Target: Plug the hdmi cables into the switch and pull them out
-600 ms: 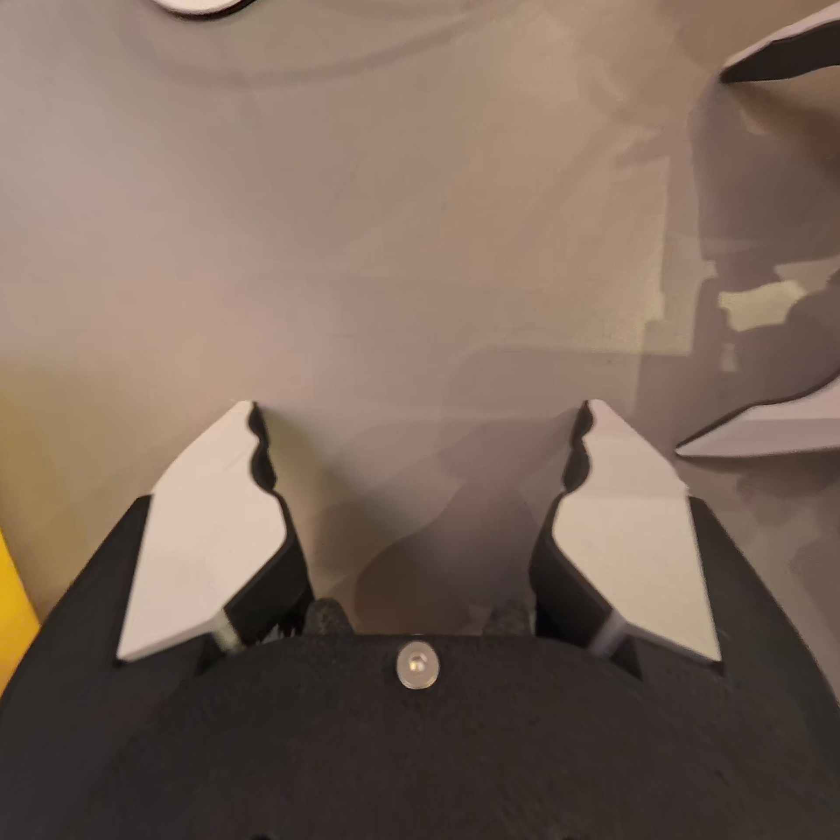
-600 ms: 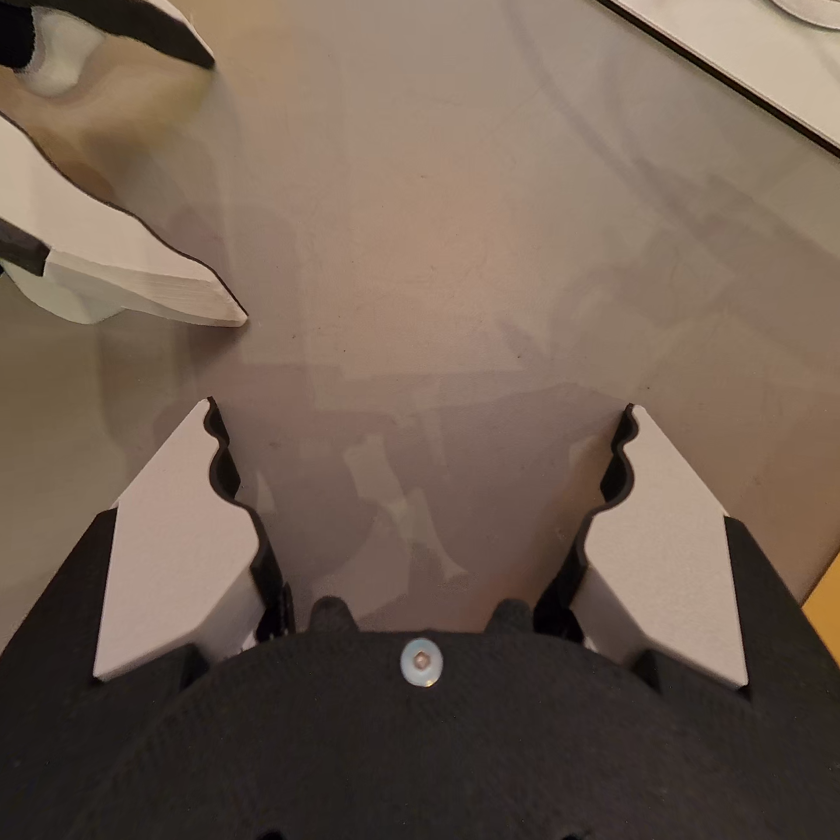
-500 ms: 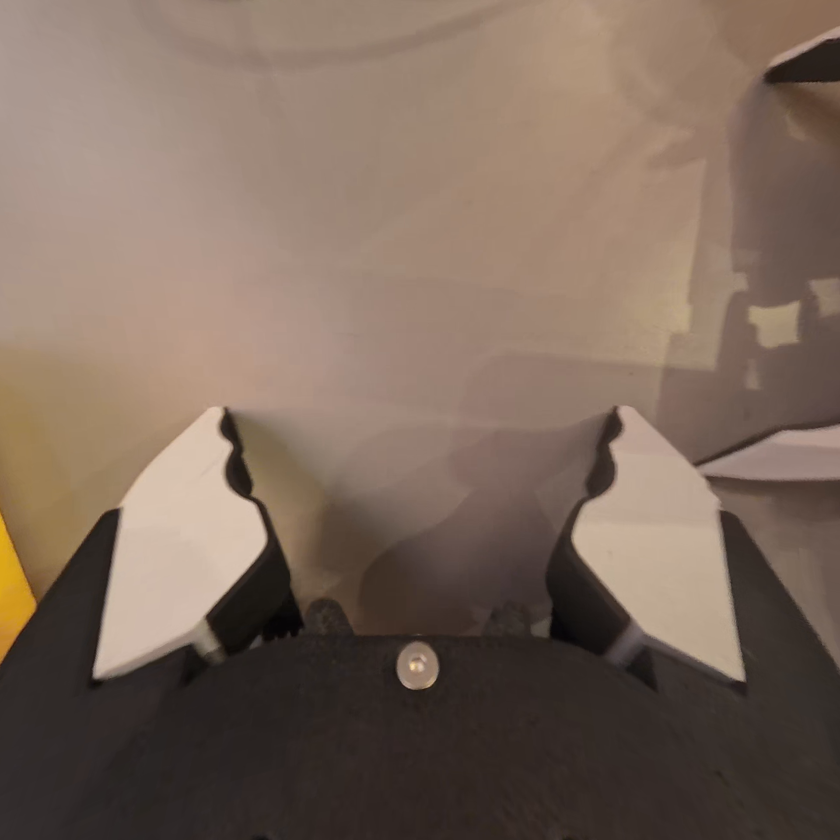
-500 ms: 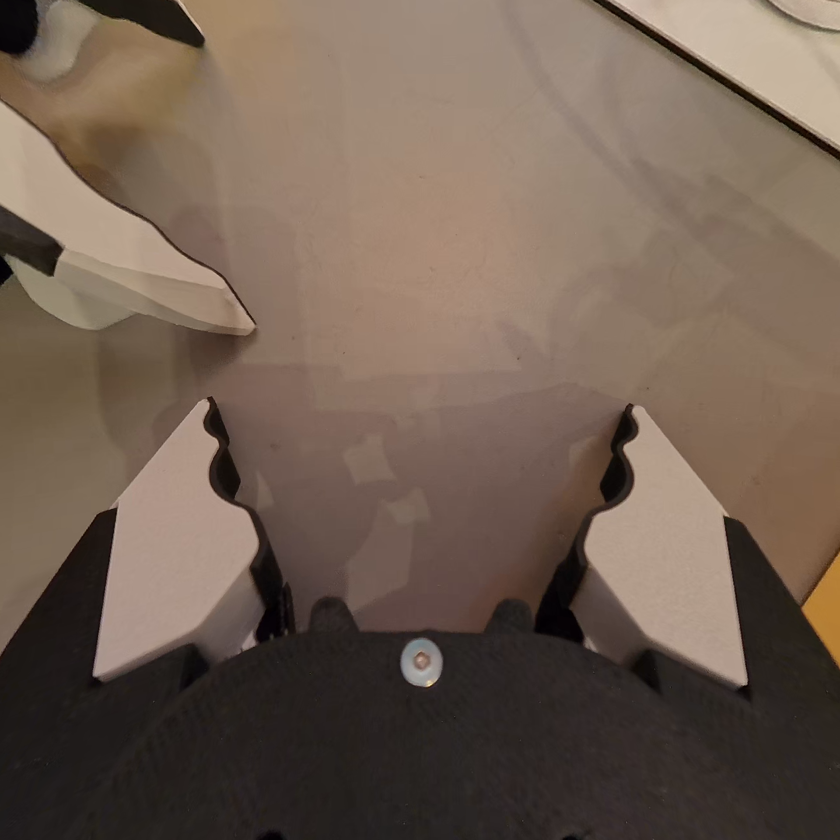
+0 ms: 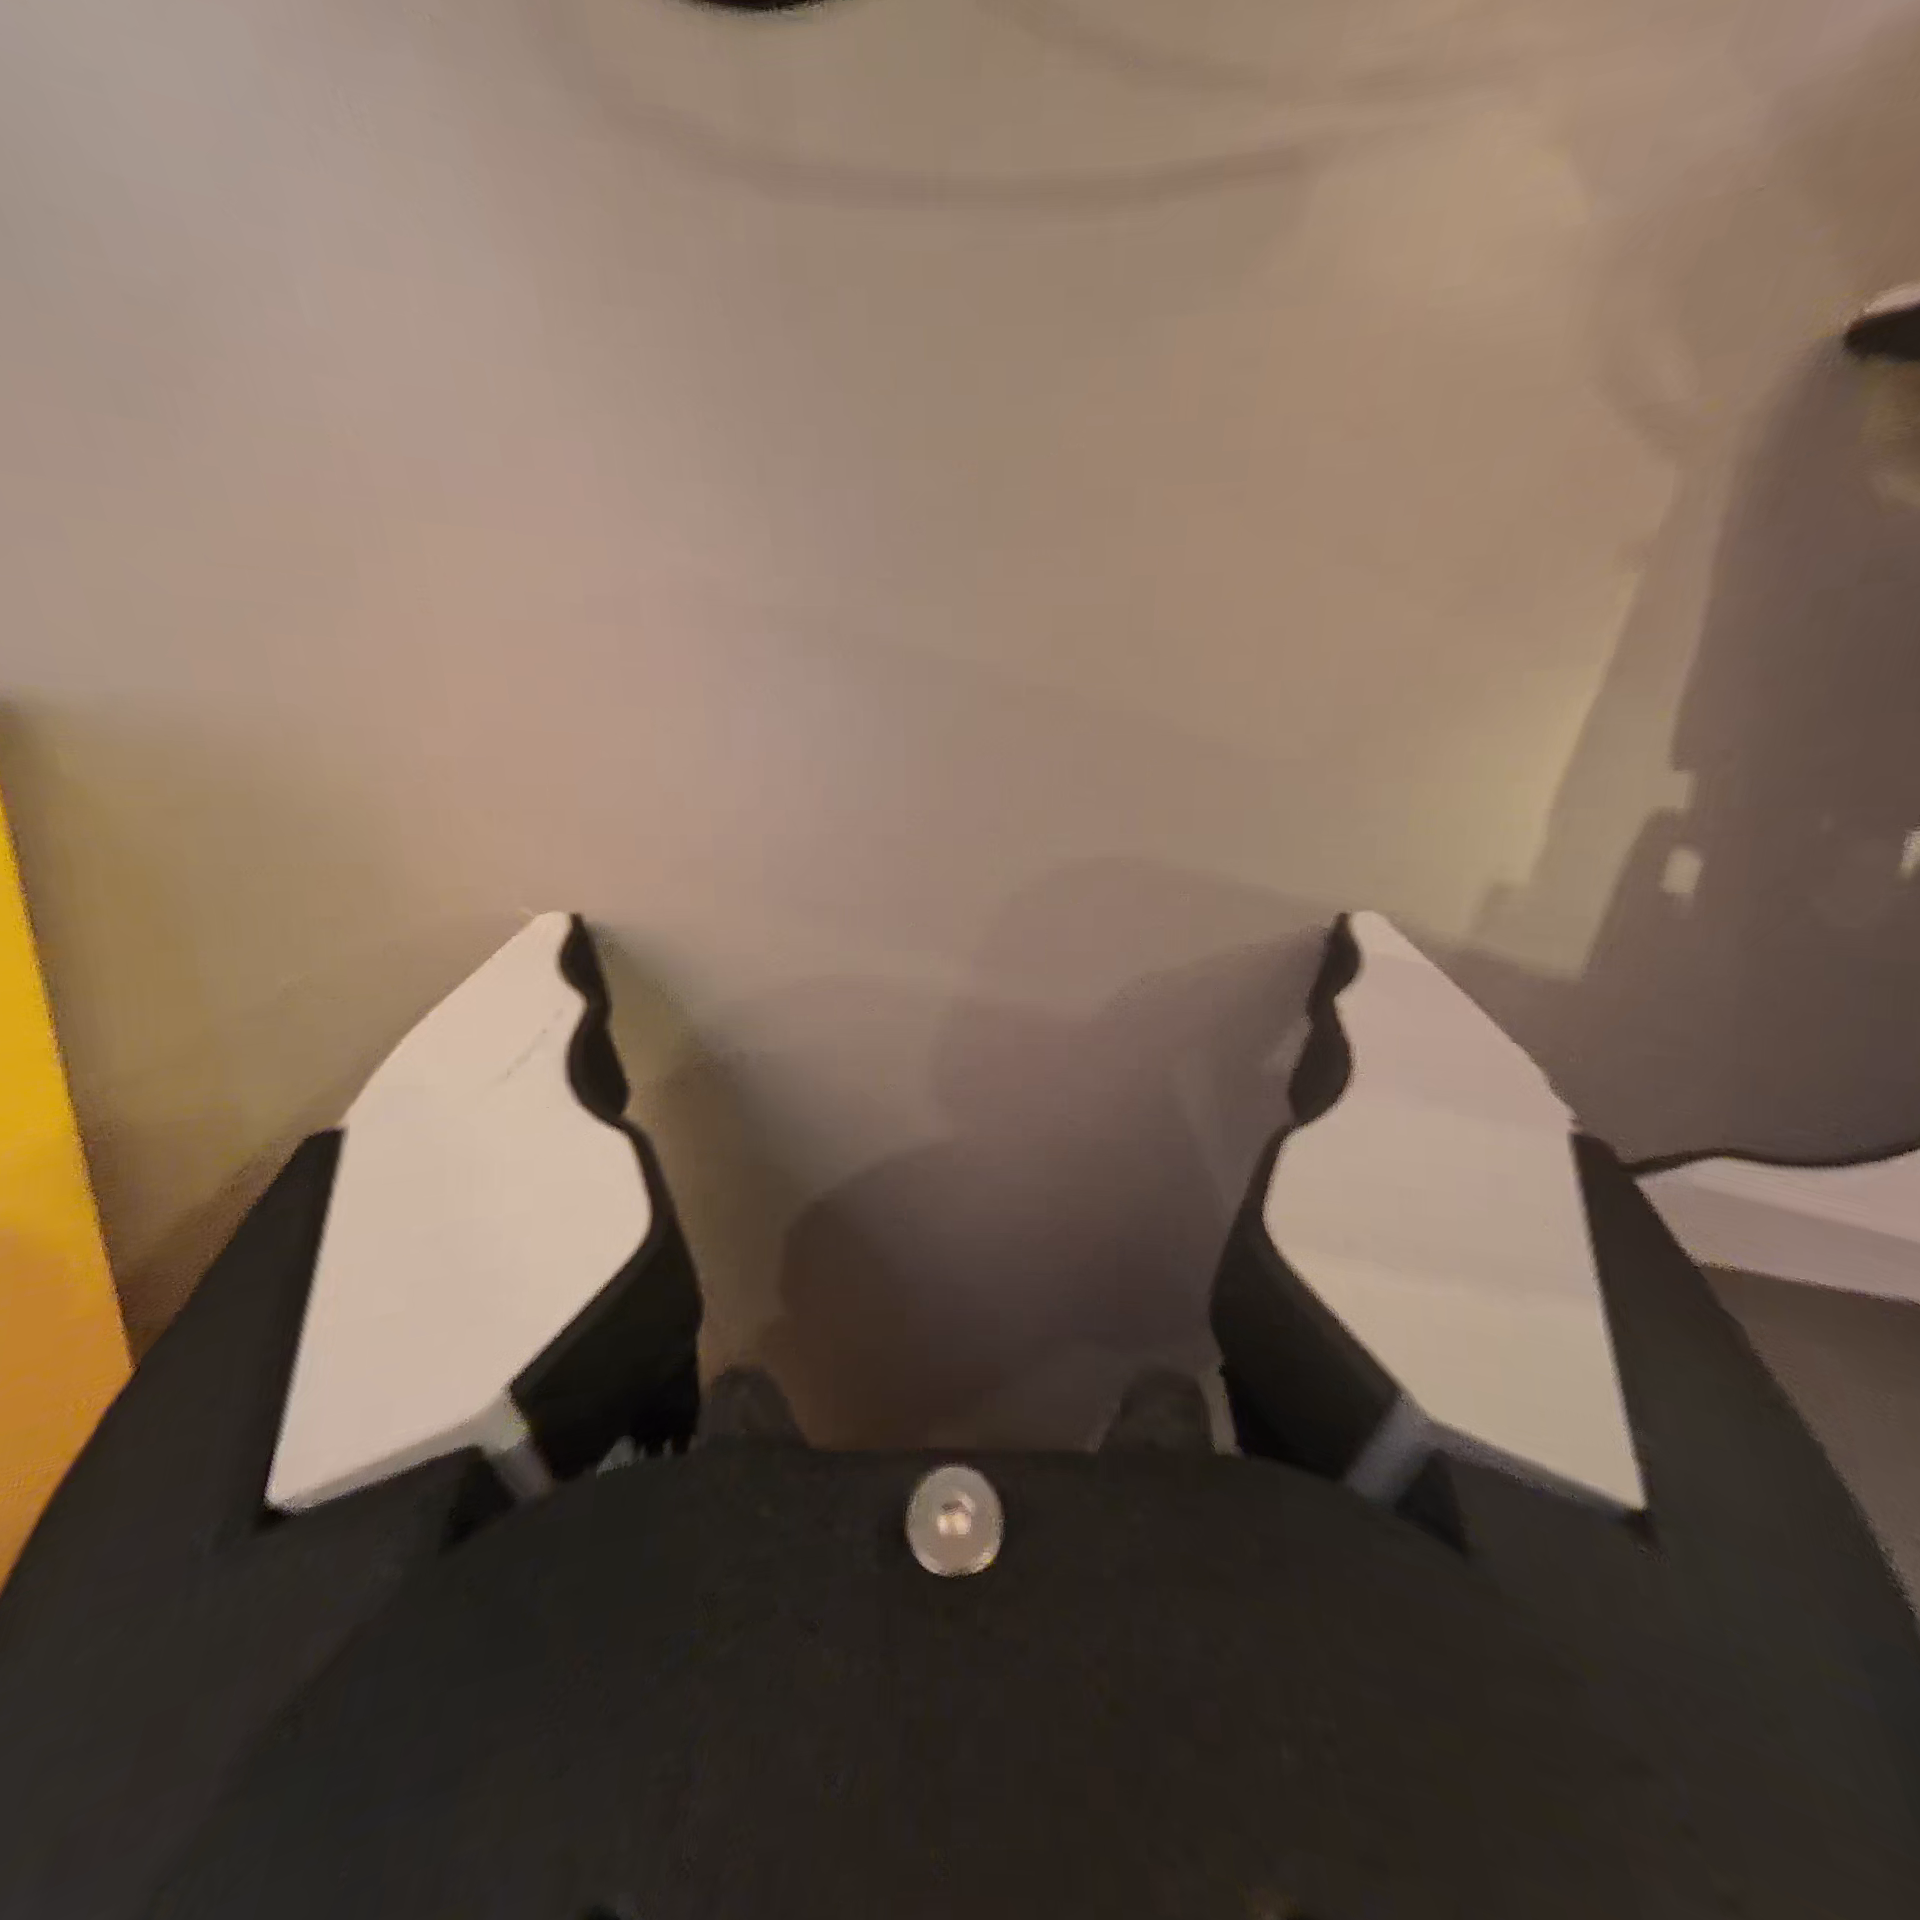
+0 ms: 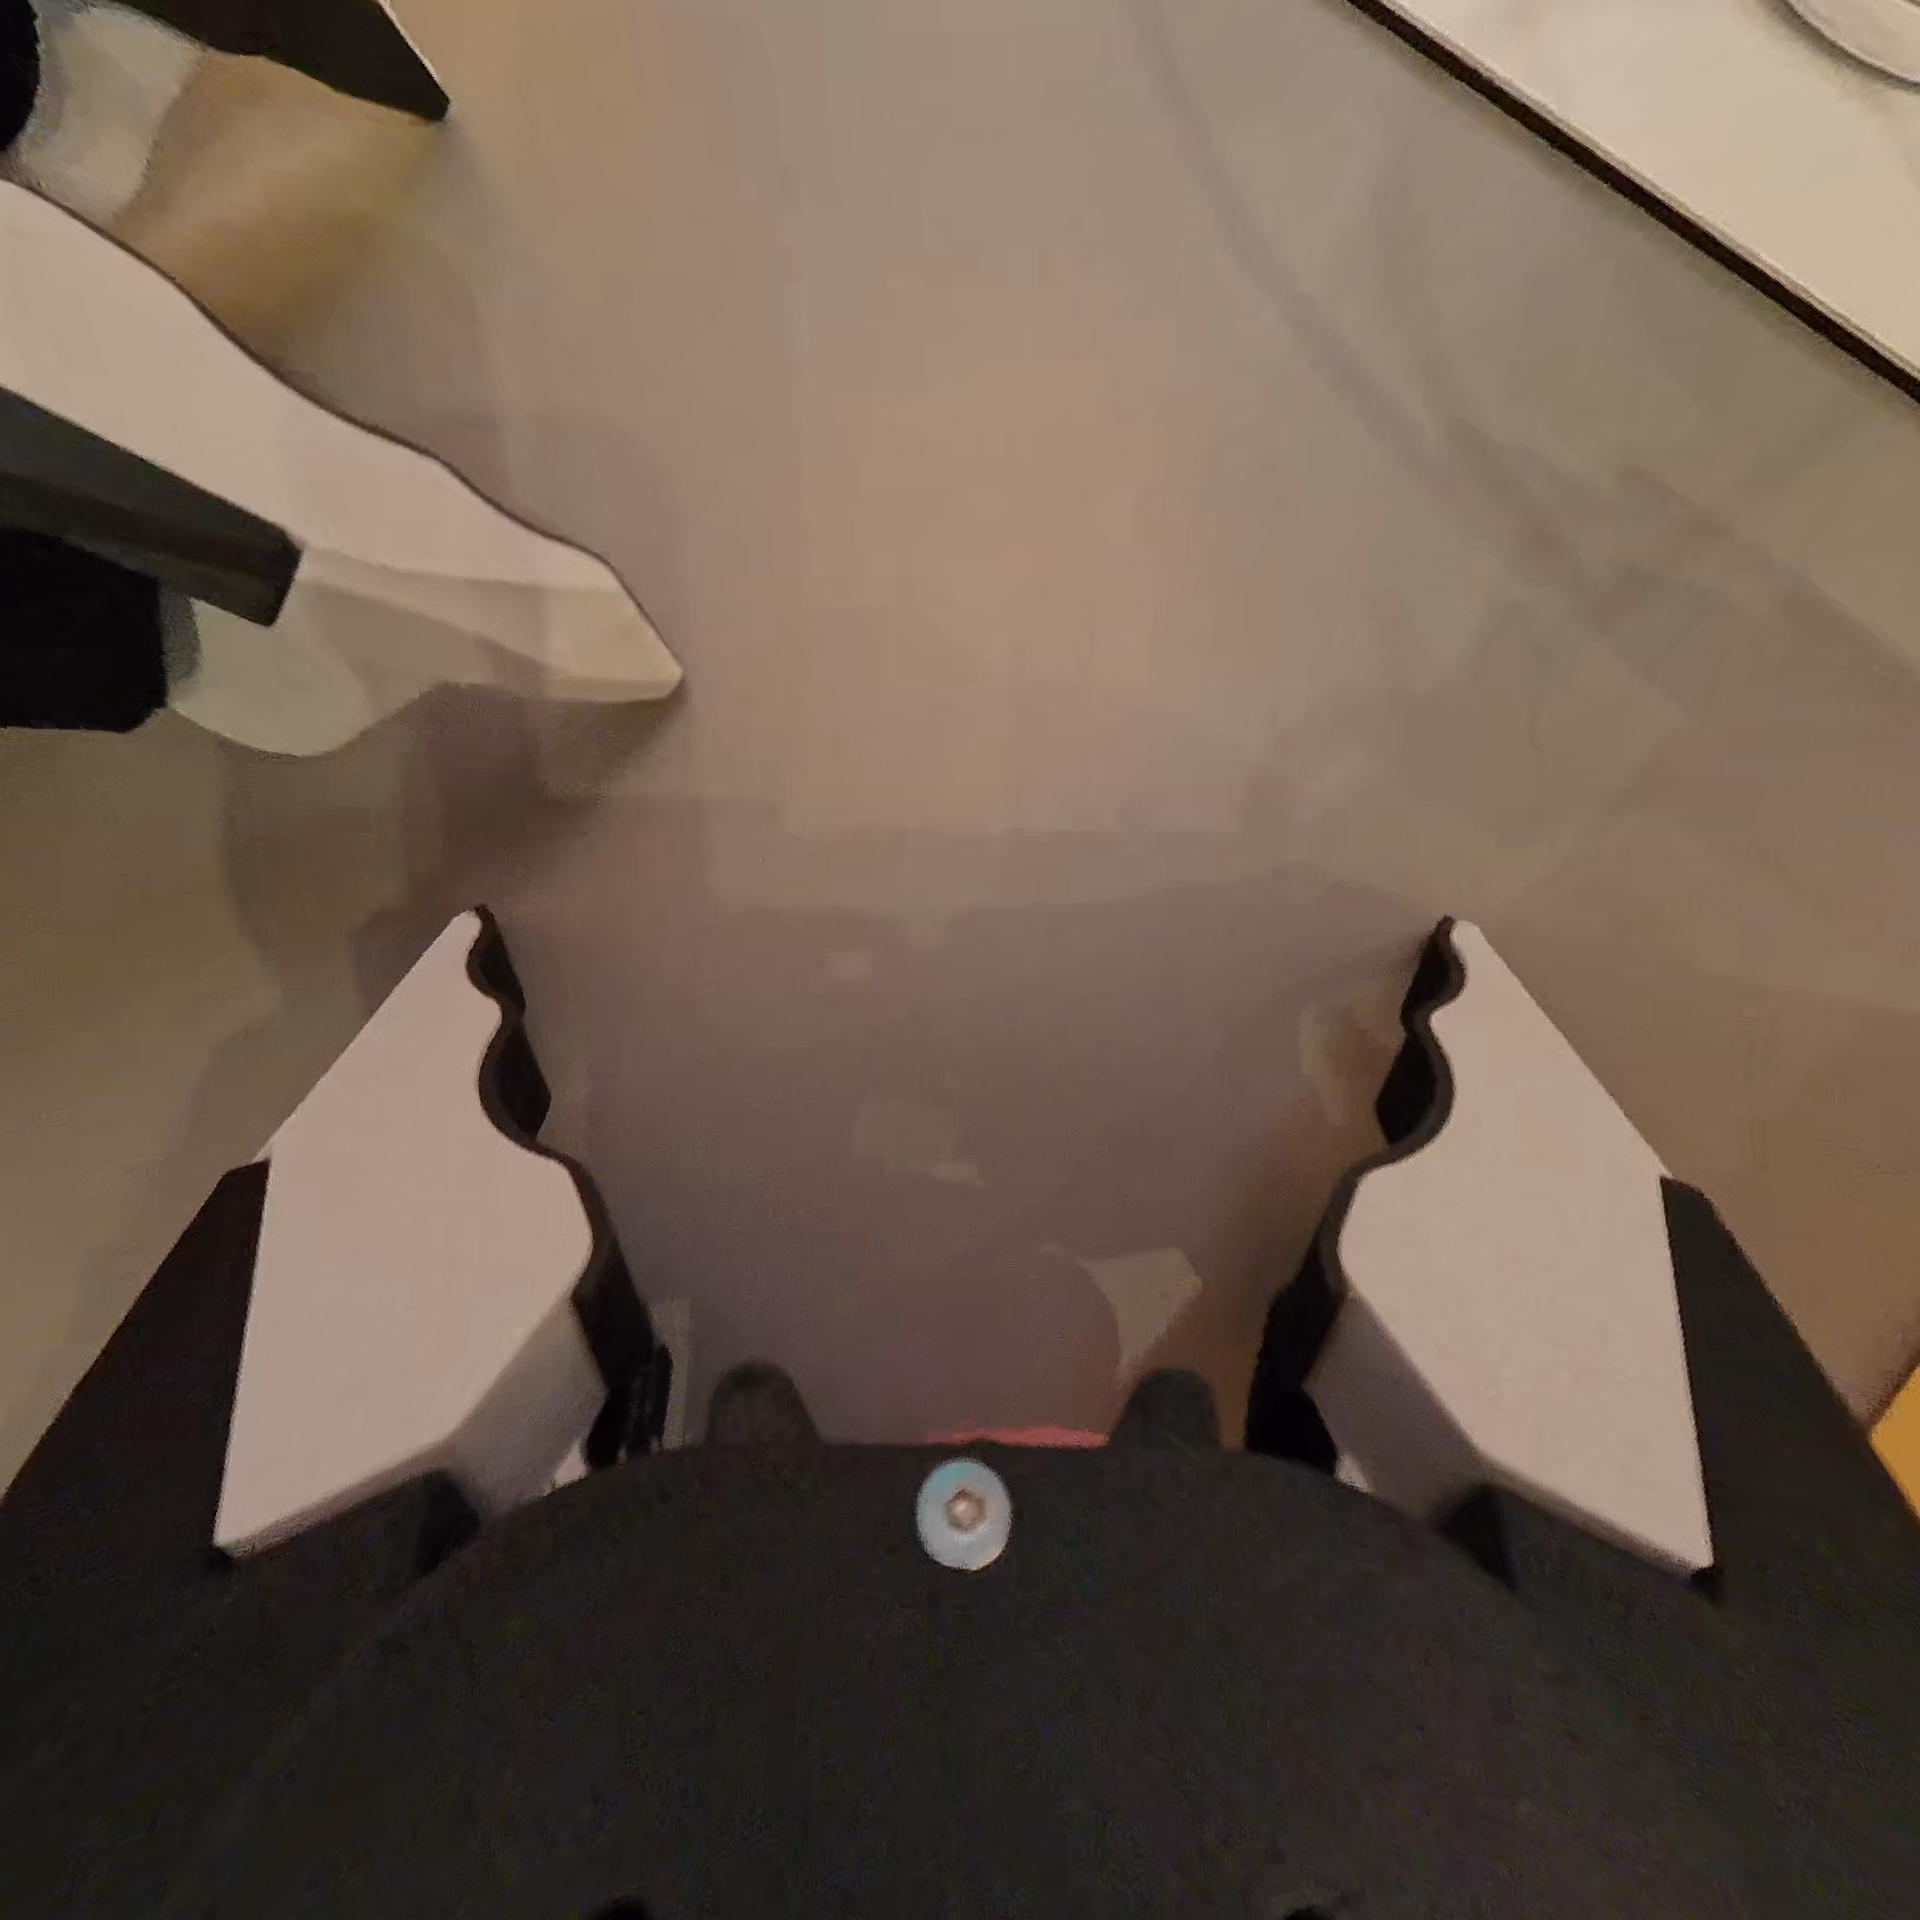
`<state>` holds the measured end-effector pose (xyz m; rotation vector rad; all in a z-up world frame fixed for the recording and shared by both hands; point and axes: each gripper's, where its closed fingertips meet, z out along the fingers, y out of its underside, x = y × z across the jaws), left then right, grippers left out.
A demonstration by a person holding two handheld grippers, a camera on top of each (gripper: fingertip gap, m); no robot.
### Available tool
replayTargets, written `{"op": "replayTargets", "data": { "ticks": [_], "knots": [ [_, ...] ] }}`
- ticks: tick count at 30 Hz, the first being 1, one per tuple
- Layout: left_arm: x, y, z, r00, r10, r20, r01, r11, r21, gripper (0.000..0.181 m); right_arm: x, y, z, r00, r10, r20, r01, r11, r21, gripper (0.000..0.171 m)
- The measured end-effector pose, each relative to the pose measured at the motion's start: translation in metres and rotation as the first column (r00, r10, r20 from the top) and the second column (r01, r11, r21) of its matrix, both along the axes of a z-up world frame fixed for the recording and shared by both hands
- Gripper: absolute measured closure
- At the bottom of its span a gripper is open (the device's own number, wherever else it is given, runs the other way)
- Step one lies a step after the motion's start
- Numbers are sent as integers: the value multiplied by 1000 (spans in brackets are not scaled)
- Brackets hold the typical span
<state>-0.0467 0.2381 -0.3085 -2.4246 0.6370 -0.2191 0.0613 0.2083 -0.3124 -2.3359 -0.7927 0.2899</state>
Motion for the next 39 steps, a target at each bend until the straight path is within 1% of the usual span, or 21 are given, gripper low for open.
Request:
{"op": "replayTargets", "data": {
  "ticks": [3, 5, 7, 8, 9, 11, 12, 14, 16, 19, 21, 22, 24, 25, 26, 27, 31, 33, 34, 36, 39],
  "knots": [
    [-3, 7, 2, 999, 35, 4, -35, 999, 8, 70, -3, 10, 1, 998, -54, -12, 54, 999, 6, 17],
    [0, 8, 3, 999, 25, 27, -25, 1000, 0, 66, -7, 14, 5, 996, -63, -56, 64, 998, 8, 19],
    [3, 10, 5, 997, 31, 68, -30, 1000, -7, 61, -7, 20, 15, 985, -91, -143, 95, 995, 21, 42],
    [5, 11, 7, 995, 33, 95, -32, 999, -9, 62, -10, 19, 20, 975, -84, -204, 90, 996, 19, 60],
    [10, 10, 13, 987, 15, 161, -14, 1000, -10, 81, -11, 18, 27, 966, -71, -248, 83, 996, 37, 76],
    [23, 4, 47, 920, -70, 387, 41, 996, 82, 164, -19, 6, 56, 951, 39, -305, 3, 991, 137, 119],
    [23, 1, 74, 891, -126, 437, 45, 981, 191, 181, -21, -3, 76, 940, 74, -332, -19, 986, 168, 137],
    [32, -26, 134, 794, -346, 500, 151, 909, 389, 181, -22, -24, 126, 920, 133, -368, -36, 965, 259, 171],
    [18, -35, 174, 825, -381, 417, 144, 856, 496, 181, -10, -46, 172, 925, 174, -338, -38, 927, 373, 171],
    [-11, -43, 225, 821, -371, 434, 88, 834, 545, 181, 41, -68, 221, 953, 112, -282, 46, 864, 501, 169],
    [-38, -46, 249, 834, -363, 416, 61, 809, 584, 181, 94, -74, 232, 974, -10, -228, 130, 845, 518, 128],
    [-54, -45, 255, 856, -338, 391, 46, 803, 594, 162, 123, -77, 229, 981, -76, -177, 156, 851, 502, 117],
    [-87, -40, 254, 899, -289, 328, 52, 816, 575, 106, 185, -83, 220, 973, -214, -87, 229, 846, 481, 110],
    [-107, -36, 251, 917, -245, 315, 32, 833, 552, 87, 218, -87, 211, 957, -289, -31, 270, 847, 459, 103],
    [-129, -32, 246, 936, -192, 295, 9, 850, 526, 77, 250, -92, 198, 932, -361, 24, 318, 850, 419, 91],
    [-151, -30, 240, 954, -149, 259, -3, 862, 507, 76, 277, -97, 186, 909, -414, 50, 366, 850, 379, 81],
    [-251, -27, 195, 995, 66, 77, -91, 921, 379, 76, 341, -114, 132, 873, -485, 59, 464, 861, 209, 104],
    [-292, -31, 166, 993, 114, 17, -114, 947, 300, 90, 350, -118, 106, 878, -476, 52, 468, 876, 120, 111],
    [-314, -32, 152, 987, 161, -26, -148, 952, 267, 85, 353, -118, 97, 876, -478, 57, 472, 877, 93, 110],
    [-342, -33, 134, 977, 215, -5, -208, 948, 240, 90, 354, -117, 82, 881, -467, 70, 465, 884, 47, 115],
    [-373, -35, 99, 959, 283, -33, -278, 954, 114, 84, 353, -116, 61, 892, -445, 79, 449, 892, -47, 121]
  ]
}}
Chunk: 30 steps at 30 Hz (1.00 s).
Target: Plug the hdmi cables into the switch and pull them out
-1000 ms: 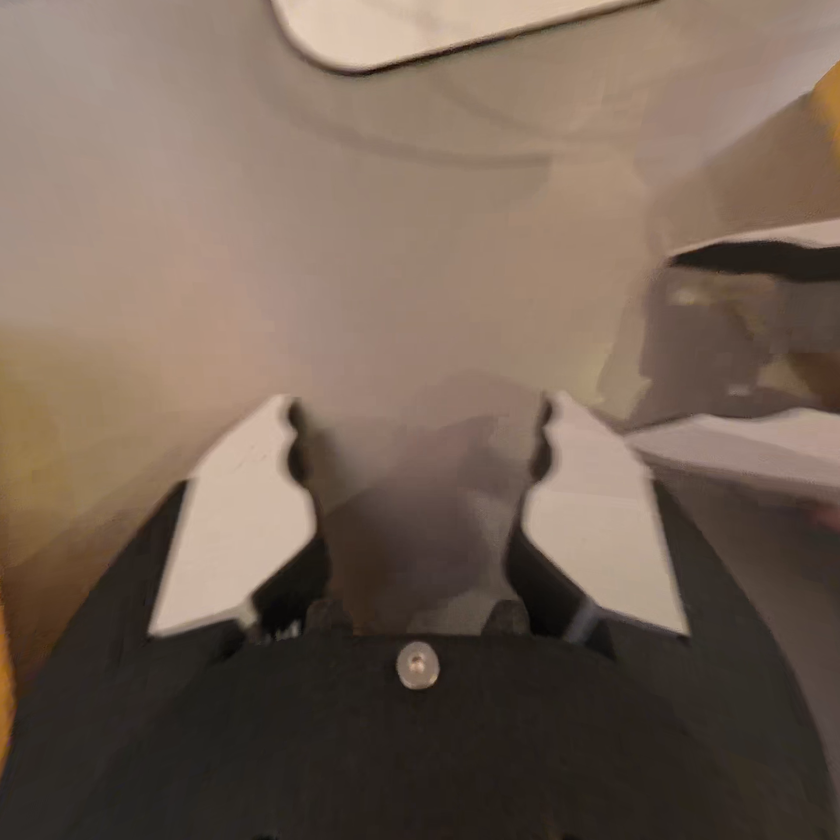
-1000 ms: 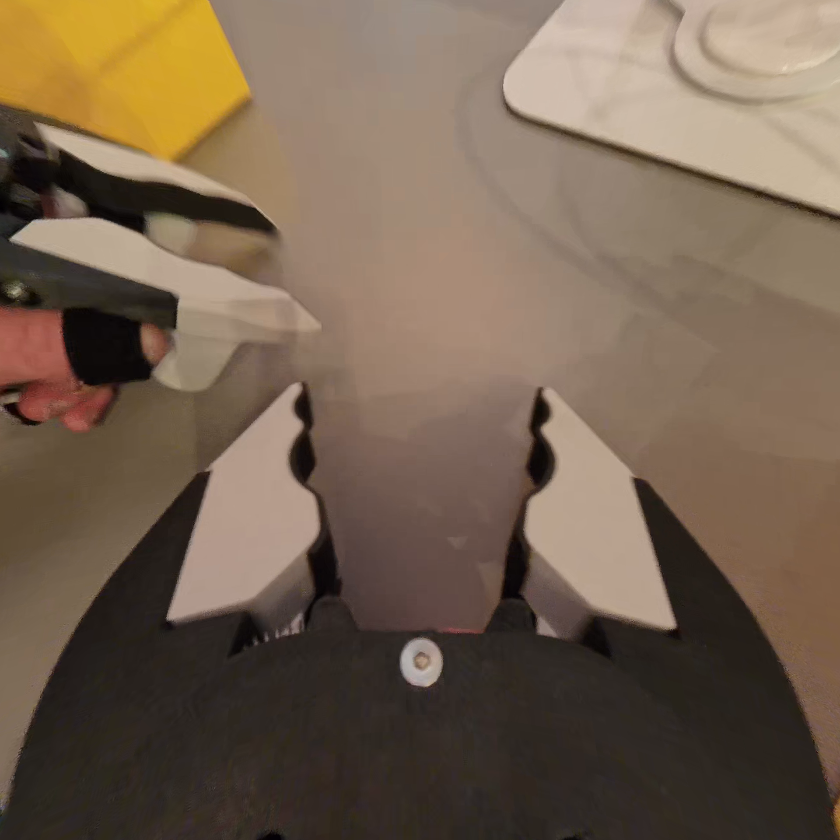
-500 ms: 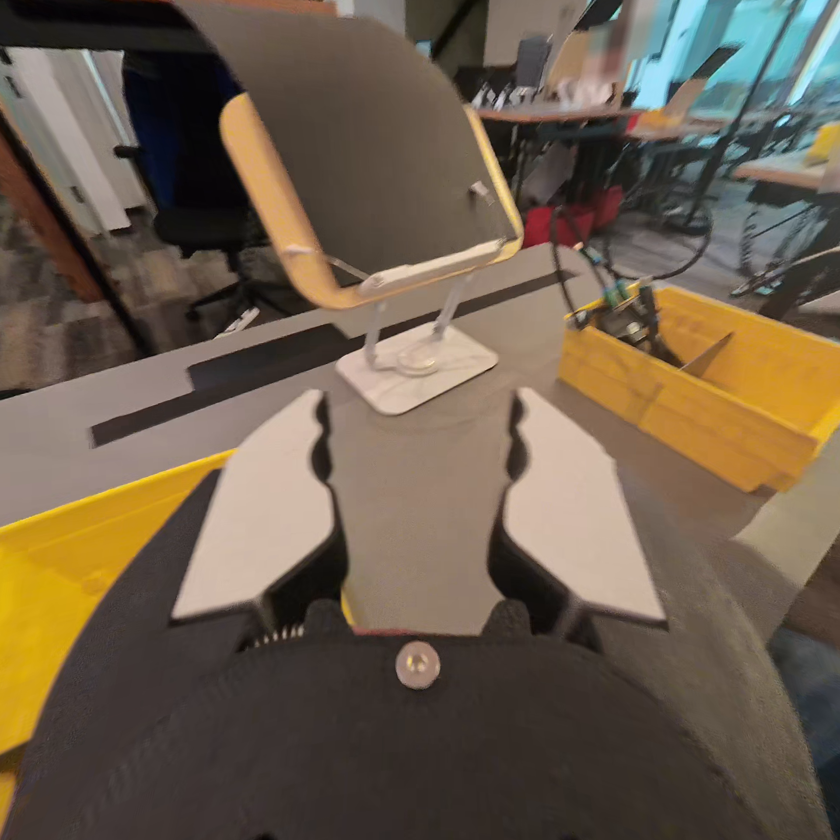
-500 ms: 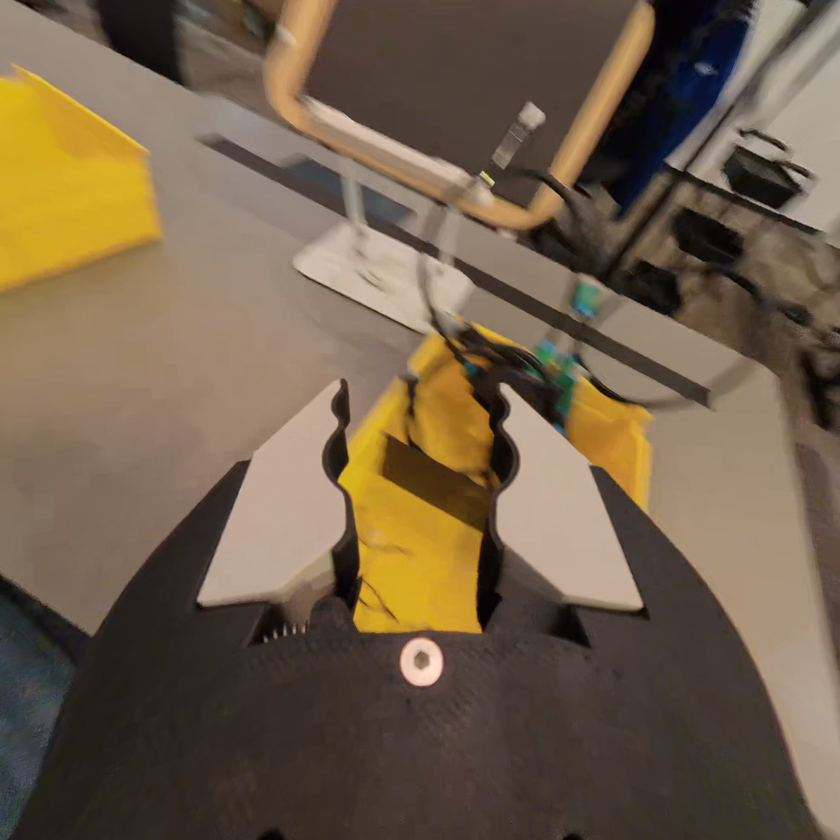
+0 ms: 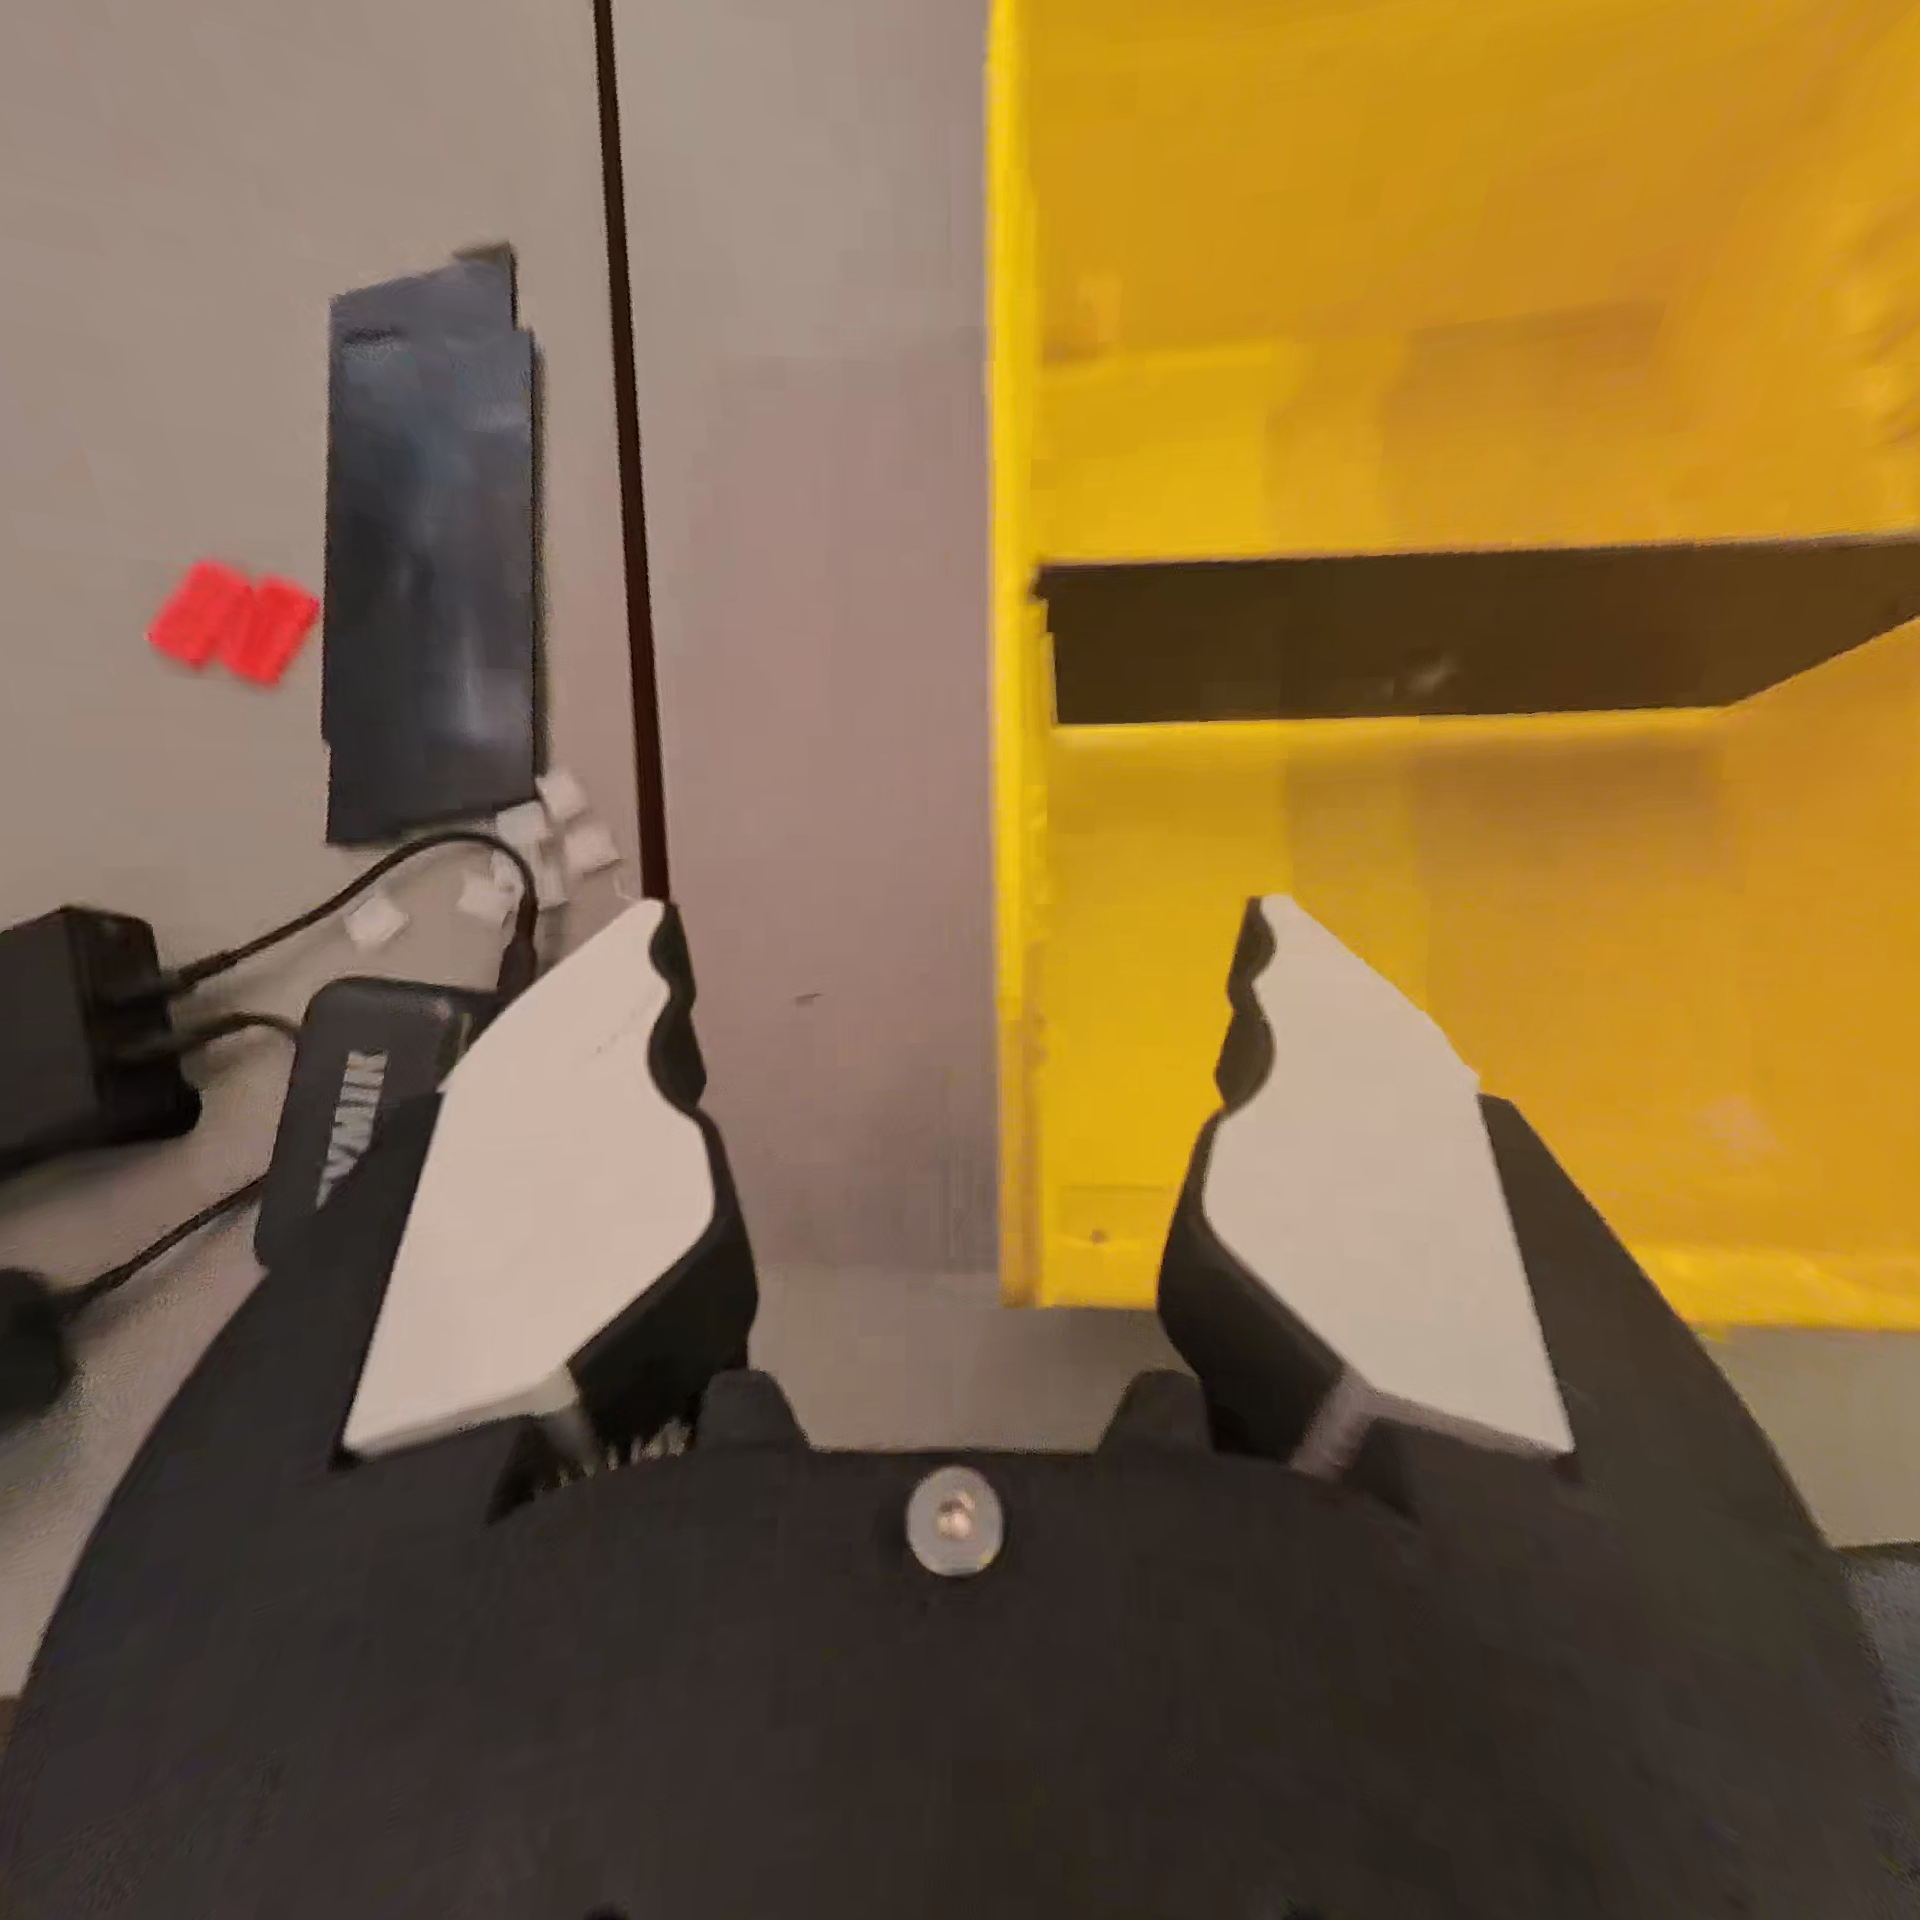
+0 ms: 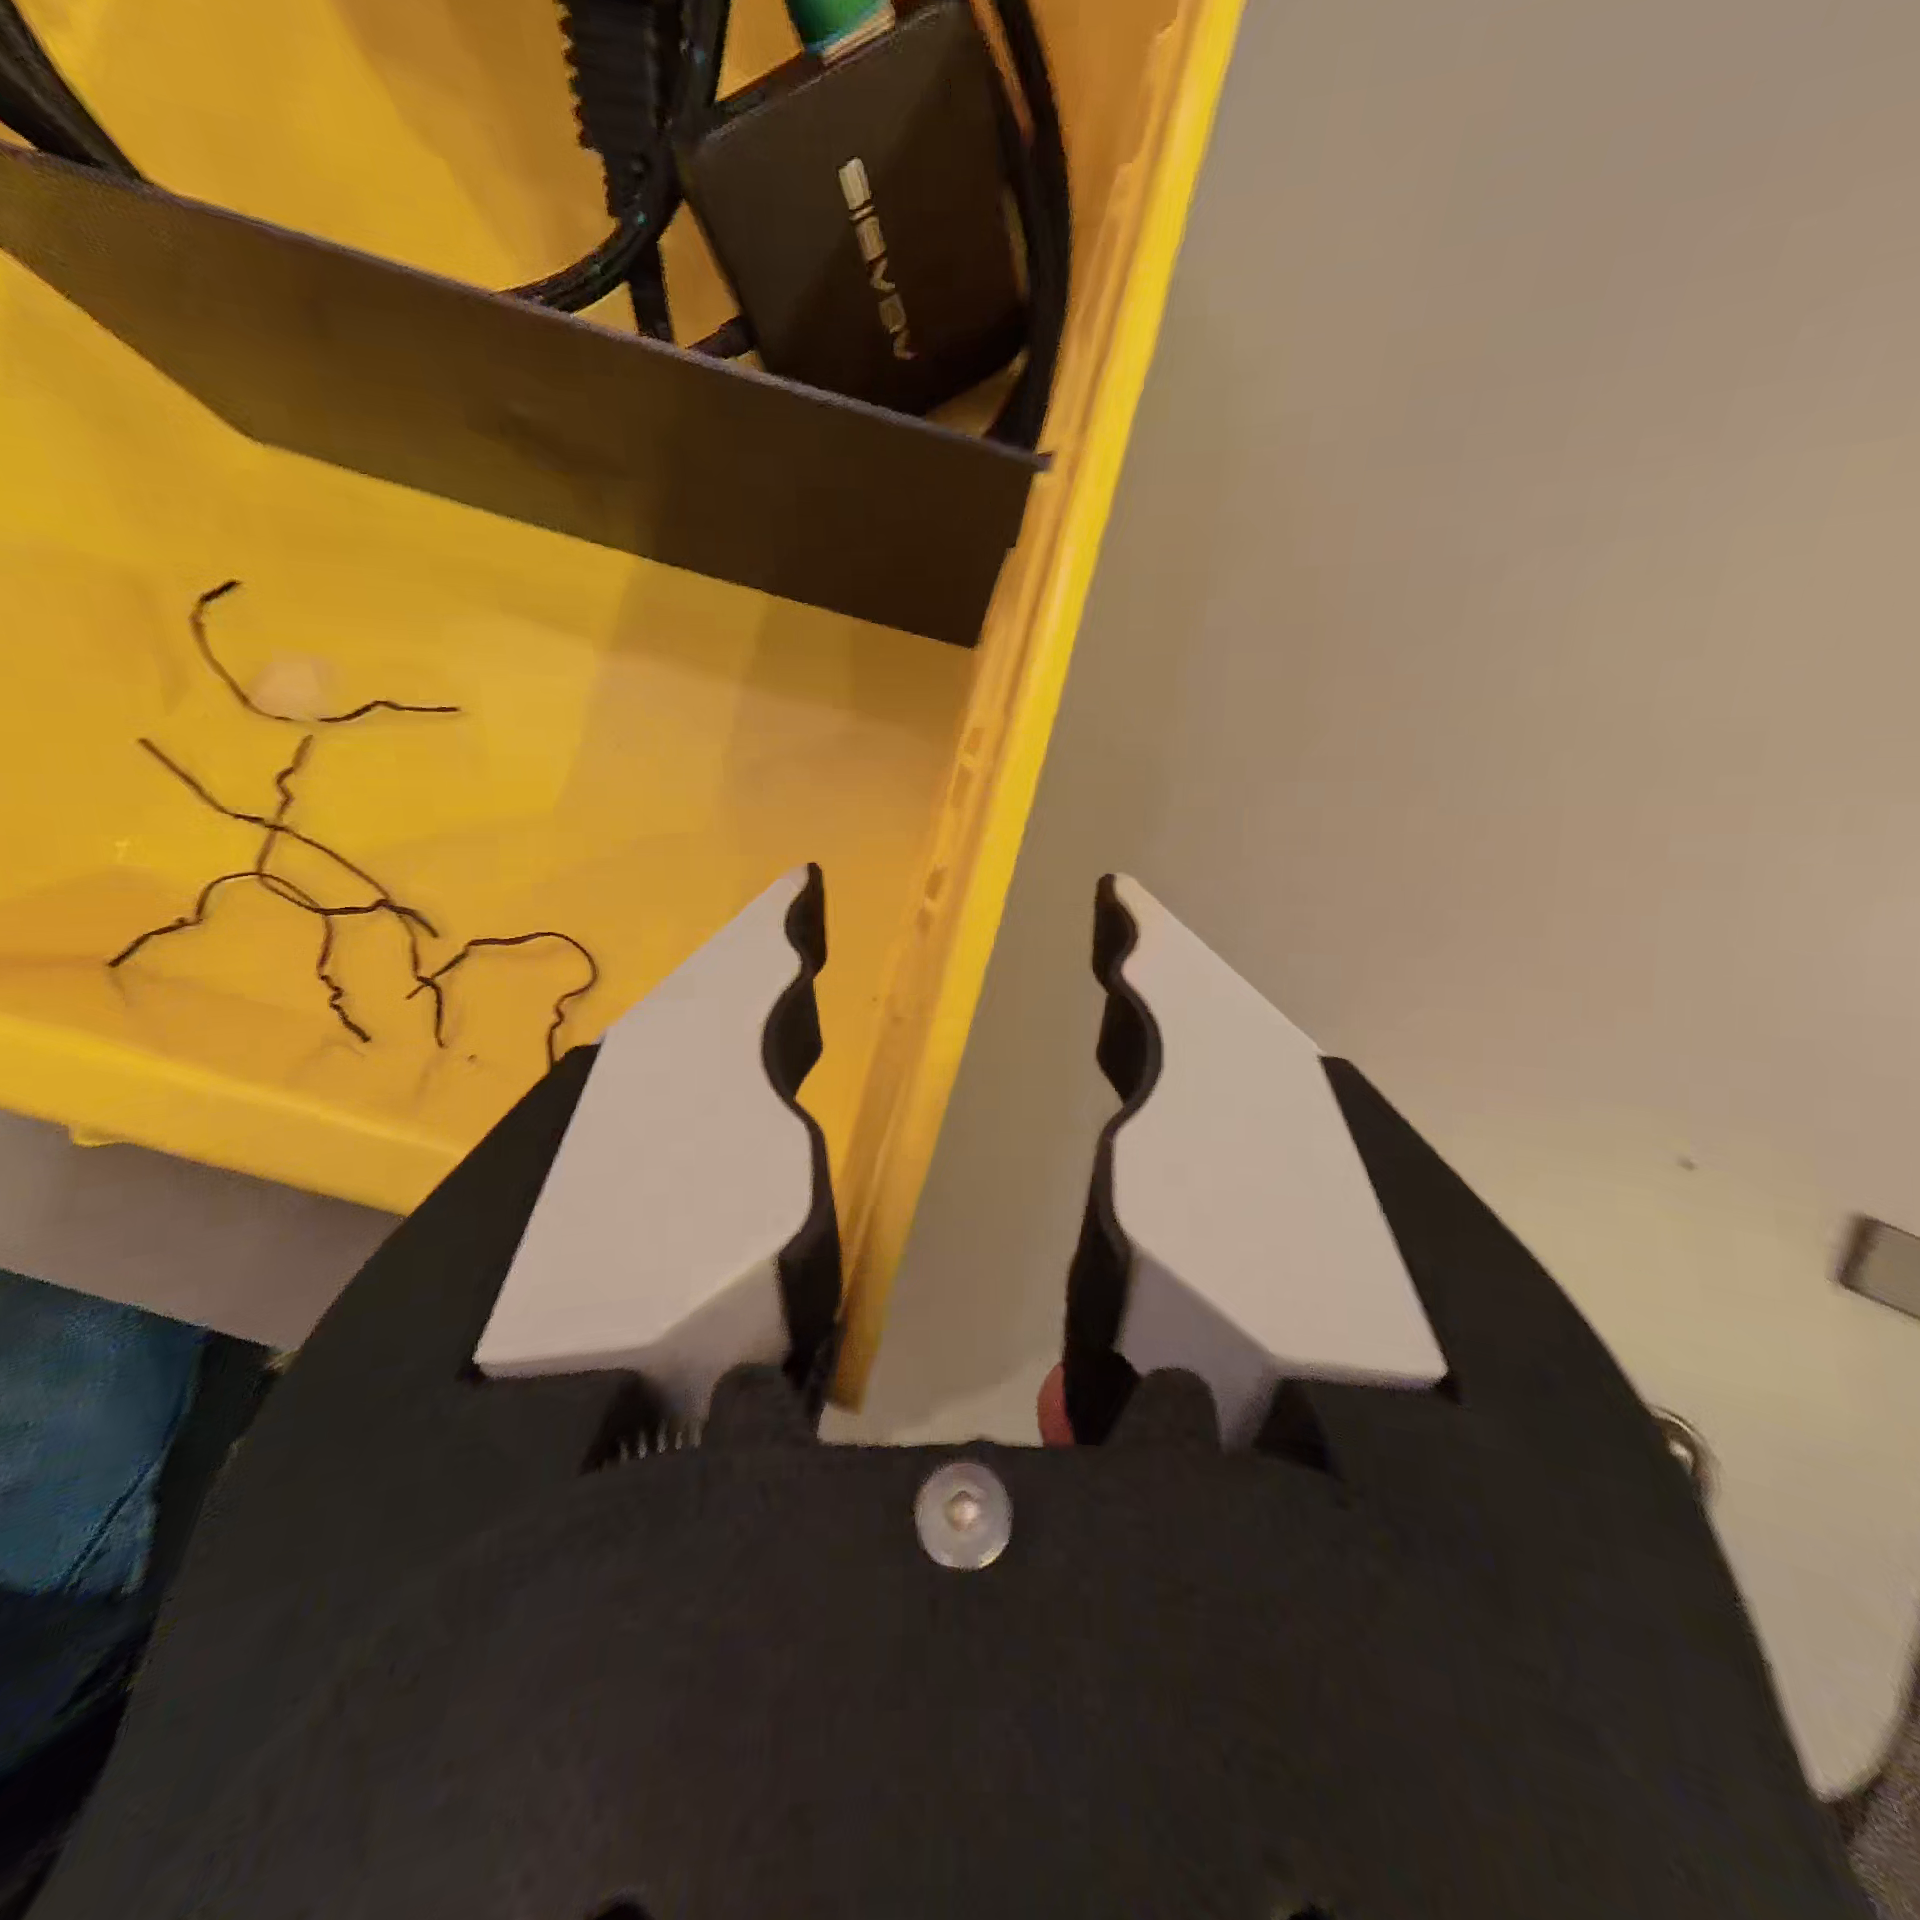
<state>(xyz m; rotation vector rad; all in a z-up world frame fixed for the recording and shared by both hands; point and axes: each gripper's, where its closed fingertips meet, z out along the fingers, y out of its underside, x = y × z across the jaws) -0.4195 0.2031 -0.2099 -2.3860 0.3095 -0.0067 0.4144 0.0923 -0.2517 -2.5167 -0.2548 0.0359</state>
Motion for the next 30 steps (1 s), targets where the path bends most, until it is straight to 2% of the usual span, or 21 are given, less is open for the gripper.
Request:
{"op": "replayTargets", "data": {
  "ticks": [2, 5, 7, 10, 11, 13, 16, 20, 25, 29, 30],
  "knots": [
    [-9, -1, -14, 1000, 1, -4, -2, 998, -63, 89, -3, 0, -12, 1000, 30, 4, -29, 998, -48, 142],
    [2, -5, -33, 995, -46, 92, 60, 986, -153, 99, -6, 3, -10, 999, 33, -16, -33, 999, -29, 162],
    [12, -10, -48, 990, -93, 109, 114, 970, -215, 107, -6, 4, -9, 1000, 24, -18, -25, 999, -25, 166],
    [24, -12, -60, 979, -113, 168, 153, 958, -243, 133, -8, 6, -9, 999, 29, -17, -29, 999, -18, 168],
    [28, -10, -59, 967, -106, 233, 161, 958, -236, 149, -10, 6, -9, 999, 41, -3, -41, 999, -16, 168],
    [30, -7, -58, 954, -106, 279, 173, 959, -226, 154, -18, 8, -8, 999, 51, -17, -51, 999, -9, 168],
    [25, -3, -56, 955, -118, 273, 176, 963, -202, 173, -32, 10, -8, 996, 74, -41, -74, 997, 4, 168],
    [31, -7, -55, 949, -159, 273, 213, 960, -182, 176, -57, 15, -8, 992, 93, -80, -91, 995, 26, 168],
    [20, -11, -47, 931, -72, 357, 113, 989, -96, 178, -100, 26, -8, 985, 101, -137, -96, 994, 43, 169],
    [8, -21, -22, 908, -30, 418, 41, 999, -18, 178, -152, 40, -7, 976, 117, -185, -106, 992, 72, 169],
    [6, -26, -16, 899, -19, 438, 22, 1000, -2, 178, -168, 43, -7, 974, 123, -193, -110, 991, 76, 163]
  ]
}}
